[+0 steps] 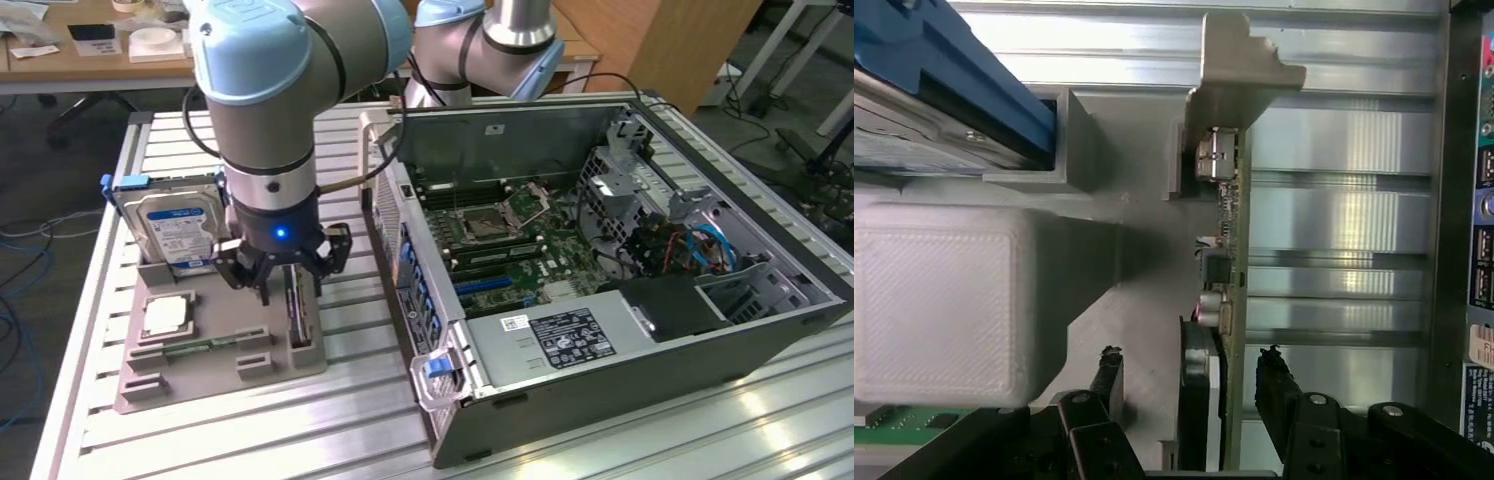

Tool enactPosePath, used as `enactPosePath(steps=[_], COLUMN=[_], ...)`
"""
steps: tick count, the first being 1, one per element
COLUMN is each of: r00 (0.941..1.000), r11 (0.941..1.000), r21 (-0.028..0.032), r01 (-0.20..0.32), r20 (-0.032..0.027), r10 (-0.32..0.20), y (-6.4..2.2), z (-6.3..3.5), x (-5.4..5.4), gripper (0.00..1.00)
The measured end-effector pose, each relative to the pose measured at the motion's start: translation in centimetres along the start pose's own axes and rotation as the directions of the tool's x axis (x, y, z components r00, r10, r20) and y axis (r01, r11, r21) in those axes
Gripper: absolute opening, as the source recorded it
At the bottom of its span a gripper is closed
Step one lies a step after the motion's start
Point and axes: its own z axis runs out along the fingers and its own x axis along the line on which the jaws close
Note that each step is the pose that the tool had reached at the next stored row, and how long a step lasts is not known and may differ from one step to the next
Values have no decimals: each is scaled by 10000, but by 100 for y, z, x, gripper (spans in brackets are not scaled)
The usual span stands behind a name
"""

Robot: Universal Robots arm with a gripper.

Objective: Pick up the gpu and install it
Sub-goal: 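Pick up the gpu and move the gpu toward the slot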

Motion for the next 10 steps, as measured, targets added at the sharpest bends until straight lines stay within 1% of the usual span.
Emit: enactPosePath(steps=[5,10], r00=[9990,9993], r11=[9990,9993], r21=[-4,-3], r01=[-447,-371], r20=[18,17], r10=[447,371], y=[6,-7], z=[9,11], x=[-7,-7], gripper=[65,65])
